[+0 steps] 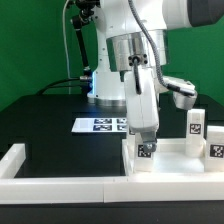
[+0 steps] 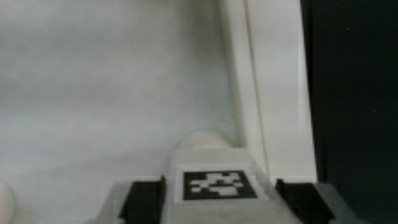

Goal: Assemble square table

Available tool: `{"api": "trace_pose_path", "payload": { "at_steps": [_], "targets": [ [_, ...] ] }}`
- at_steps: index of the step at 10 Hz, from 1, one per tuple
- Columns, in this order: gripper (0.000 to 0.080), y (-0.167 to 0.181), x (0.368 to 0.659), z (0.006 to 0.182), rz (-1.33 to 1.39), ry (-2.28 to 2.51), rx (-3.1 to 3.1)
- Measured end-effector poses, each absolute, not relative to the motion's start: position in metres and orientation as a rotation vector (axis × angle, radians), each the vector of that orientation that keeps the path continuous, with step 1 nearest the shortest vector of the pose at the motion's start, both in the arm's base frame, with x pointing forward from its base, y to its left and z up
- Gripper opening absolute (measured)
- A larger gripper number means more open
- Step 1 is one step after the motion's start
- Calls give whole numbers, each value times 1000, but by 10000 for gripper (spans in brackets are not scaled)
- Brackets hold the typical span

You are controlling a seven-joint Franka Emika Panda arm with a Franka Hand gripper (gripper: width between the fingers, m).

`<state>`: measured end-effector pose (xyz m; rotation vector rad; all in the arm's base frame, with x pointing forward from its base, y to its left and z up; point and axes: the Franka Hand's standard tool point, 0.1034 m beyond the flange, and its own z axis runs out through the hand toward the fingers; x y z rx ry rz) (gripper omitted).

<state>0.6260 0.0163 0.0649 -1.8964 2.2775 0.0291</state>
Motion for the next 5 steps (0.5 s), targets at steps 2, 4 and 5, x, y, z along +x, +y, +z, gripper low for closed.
{"api": "trace_pose_path", "payload": {
  "at_steps": [2, 4, 5],
  "targets": [
    [378, 17, 626, 65, -2, 2168, -2020],
    [609, 20, 625, 67, -89, 1755, -2392],
    [609, 20, 624, 68, -109, 1557, -2535]
  ]
}}
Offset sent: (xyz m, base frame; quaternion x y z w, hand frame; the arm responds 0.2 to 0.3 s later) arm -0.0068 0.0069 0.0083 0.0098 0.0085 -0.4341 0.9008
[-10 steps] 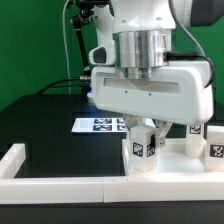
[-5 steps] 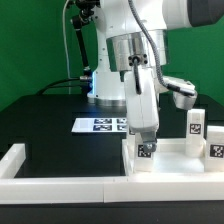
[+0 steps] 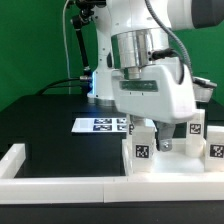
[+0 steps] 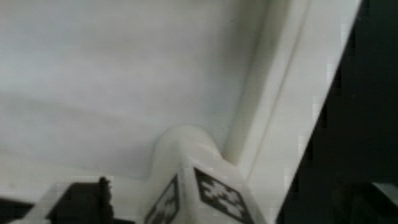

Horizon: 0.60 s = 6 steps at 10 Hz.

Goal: Assemble square table

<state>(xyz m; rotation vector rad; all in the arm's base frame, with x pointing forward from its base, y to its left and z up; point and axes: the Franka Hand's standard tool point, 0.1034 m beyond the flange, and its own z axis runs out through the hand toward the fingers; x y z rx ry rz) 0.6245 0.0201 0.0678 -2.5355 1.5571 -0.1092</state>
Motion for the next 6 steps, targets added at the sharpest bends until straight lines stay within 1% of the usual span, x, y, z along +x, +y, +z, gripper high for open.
{"api": "trace_pose_path", "payload": {
  "at_steps": [1, 4, 5, 6],
  "targets": [
    [641, 19, 624, 67, -113, 1522, -2560],
    [649, 17, 624, 67, -140, 1240, -2720],
    [649, 11, 627, 69, -176, 893, -2883],
    [649, 6, 629, 70, -183, 656, -2963]
  ]
}}
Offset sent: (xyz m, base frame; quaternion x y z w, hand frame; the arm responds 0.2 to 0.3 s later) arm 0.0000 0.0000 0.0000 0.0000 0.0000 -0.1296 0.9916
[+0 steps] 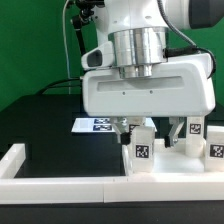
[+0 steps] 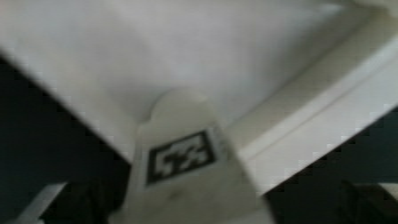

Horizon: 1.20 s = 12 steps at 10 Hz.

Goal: Assemble square table

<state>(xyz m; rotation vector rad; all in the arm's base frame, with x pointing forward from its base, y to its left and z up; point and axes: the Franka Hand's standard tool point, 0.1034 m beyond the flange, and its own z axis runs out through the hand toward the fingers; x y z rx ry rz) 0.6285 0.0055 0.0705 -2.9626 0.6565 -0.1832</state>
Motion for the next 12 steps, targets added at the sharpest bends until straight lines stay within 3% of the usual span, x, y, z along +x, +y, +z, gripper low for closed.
{"api": "trace_pose_path", "payload": {
  "at_steps": [2, 5, 9, 12],
  "targets": [
    [649, 5, 629, 70, -186, 689, -2957],
    [293, 3, 628, 70, -174, 873, -2903],
    [294, 3, 626, 68, -89, 1587, -2580],
    [294, 4, 627, 68, 32, 2250, -1911]
  ]
}}
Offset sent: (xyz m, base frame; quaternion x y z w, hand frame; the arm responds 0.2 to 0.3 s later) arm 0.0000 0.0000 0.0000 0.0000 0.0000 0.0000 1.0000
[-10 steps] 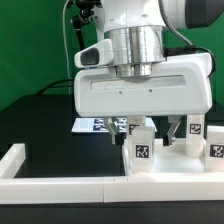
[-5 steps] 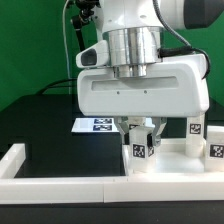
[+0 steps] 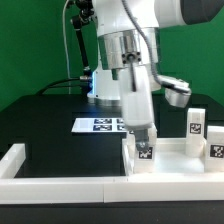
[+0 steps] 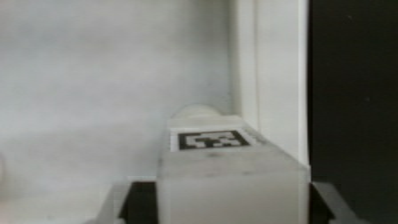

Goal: Assemble square table

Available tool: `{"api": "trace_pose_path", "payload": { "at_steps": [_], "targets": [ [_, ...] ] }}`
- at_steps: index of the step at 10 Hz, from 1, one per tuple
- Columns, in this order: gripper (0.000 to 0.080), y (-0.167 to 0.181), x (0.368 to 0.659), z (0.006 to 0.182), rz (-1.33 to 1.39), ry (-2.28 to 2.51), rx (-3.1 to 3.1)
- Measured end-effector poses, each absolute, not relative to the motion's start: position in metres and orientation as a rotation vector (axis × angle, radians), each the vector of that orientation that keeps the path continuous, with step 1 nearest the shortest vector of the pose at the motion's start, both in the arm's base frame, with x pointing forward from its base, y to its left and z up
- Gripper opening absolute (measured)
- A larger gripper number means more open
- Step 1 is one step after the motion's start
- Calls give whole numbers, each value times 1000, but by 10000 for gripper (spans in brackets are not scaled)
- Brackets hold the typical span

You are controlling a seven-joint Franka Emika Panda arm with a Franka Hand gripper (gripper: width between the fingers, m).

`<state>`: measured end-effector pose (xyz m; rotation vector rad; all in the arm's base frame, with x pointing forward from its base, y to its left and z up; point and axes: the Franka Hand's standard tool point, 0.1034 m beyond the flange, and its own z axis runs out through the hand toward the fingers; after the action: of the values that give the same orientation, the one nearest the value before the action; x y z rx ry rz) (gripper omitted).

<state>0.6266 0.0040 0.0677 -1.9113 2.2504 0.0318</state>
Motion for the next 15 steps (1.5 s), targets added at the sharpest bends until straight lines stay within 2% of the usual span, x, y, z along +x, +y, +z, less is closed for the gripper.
{"api": "trace_pose_path", "payload": {
  "at_steps": [3, 5, 6, 7, 8, 9, 11, 14, 15],
  "targets": [
    [294, 3, 623, 71, 77, 2460, -1555],
    [297, 3, 622, 68, 83, 2480, -1533],
    [516, 4, 622, 68, 79, 2454, -1573],
    [516, 12, 620, 67, 61, 2386, -1701],
    [626, 18, 621, 70, 31, 2245, -1889],
    [642, 19, 624, 72, -35, 1964, -2174],
    [648, 18, 623, 70, -53, 1847, -2283],
    [649, 22, 629, 69, -95, 1069, -2863],
    [649, 27, 630, 70, -87, 983, -2915]
  ]
}}
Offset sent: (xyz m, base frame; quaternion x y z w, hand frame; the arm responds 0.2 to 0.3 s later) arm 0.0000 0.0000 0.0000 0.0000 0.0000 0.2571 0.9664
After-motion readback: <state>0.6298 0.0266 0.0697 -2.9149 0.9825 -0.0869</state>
